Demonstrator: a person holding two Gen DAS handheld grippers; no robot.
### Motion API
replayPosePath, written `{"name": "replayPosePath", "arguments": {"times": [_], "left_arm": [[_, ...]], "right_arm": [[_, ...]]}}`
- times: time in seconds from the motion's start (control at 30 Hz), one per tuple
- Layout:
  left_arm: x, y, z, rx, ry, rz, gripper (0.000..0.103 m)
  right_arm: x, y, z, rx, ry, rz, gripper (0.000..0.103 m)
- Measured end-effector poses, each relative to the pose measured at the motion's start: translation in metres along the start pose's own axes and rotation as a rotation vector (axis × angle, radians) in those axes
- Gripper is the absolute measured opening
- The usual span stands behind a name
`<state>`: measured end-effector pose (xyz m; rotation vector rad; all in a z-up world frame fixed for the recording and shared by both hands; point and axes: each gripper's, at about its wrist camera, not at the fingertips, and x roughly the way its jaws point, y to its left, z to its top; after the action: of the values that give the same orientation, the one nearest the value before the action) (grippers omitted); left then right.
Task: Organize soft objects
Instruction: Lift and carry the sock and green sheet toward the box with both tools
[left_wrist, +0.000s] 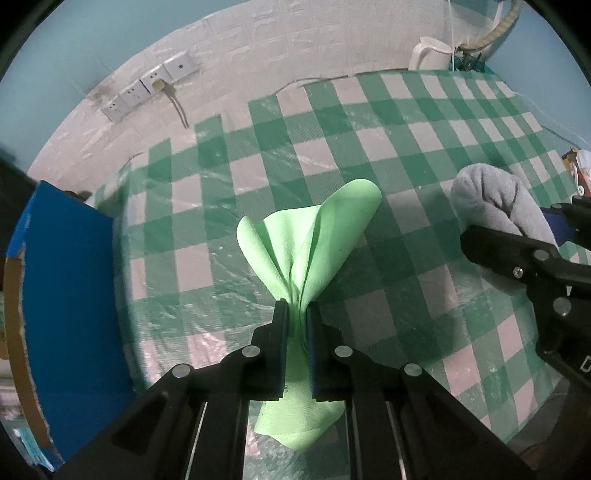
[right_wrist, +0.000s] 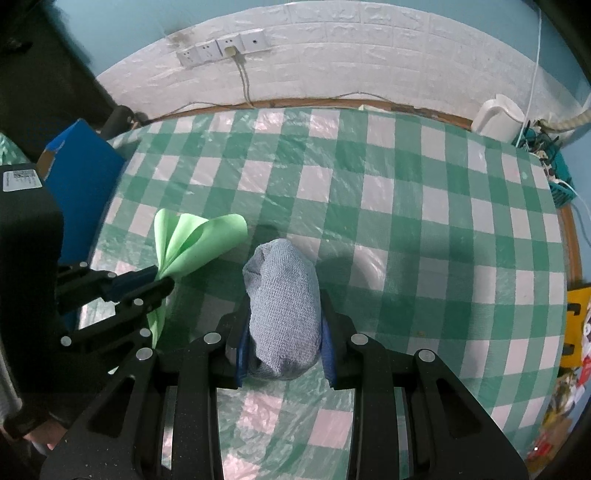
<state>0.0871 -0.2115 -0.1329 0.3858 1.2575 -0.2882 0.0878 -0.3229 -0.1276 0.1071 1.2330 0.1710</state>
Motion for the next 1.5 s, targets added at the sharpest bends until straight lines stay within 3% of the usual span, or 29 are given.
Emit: {"name": "replayPosePath", "arguments": {"times": [0.7,1.5], "left_arm": [[-0.072,0.042,-0.017,-0.064,-0.111,0.025,0.009],[-0.117,0.114,-0.057,-0.182,-0.182,0.073,0.009]], "right_arm": [[-0.053,0.033,-0.002,-0.065,-0.079,0.014,0.029],[-0.084,0.123,0.015,-0.201,-0.141,0.091,0.029]]}}
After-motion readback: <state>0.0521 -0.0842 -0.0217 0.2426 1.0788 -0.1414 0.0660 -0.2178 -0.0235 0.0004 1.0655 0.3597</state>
